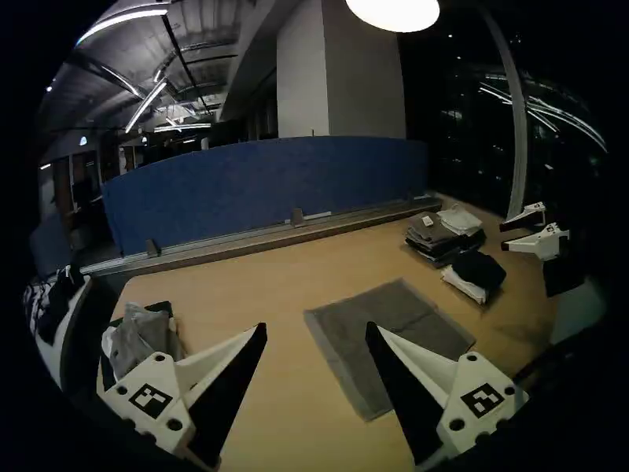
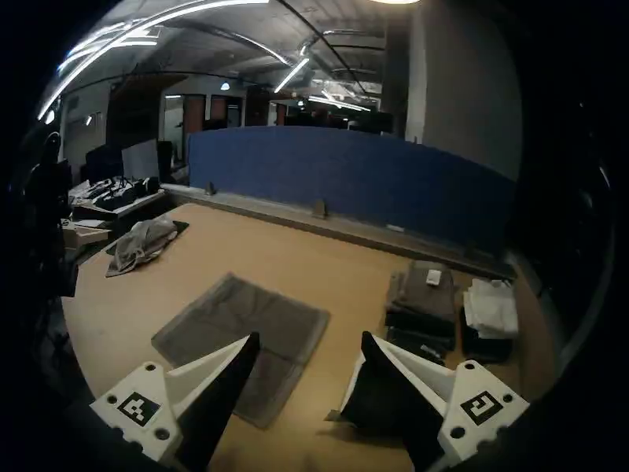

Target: Fold towel

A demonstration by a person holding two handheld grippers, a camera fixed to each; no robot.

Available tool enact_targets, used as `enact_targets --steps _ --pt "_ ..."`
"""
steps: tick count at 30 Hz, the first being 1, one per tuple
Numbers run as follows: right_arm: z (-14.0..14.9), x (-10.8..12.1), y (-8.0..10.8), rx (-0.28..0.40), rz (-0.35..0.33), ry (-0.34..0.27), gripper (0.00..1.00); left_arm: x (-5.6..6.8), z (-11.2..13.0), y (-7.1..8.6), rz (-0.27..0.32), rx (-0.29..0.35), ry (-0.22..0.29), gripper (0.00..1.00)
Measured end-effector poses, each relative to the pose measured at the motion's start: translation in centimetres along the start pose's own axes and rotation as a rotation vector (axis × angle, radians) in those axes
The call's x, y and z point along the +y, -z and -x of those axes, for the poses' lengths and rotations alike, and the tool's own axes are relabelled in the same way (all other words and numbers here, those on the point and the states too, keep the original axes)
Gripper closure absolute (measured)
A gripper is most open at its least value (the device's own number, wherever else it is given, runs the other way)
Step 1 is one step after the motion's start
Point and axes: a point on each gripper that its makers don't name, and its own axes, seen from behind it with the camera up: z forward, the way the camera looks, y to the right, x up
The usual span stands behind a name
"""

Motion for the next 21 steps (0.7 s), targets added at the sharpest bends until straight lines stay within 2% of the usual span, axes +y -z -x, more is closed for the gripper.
enact_targets --steps 14,21 --pt "3.2 -1.9 -1.8 -0.049 -0.041 0.028 0.0 0.7 3.5 -1.5 0.026 -0.057 -0.018 0.07" --pt "6.0 -2.8 -3.3 -0.082 -0.05 0.037 0.0 1.8 6.7 -2.7 0.054 -0.104 -0.042 0.07"
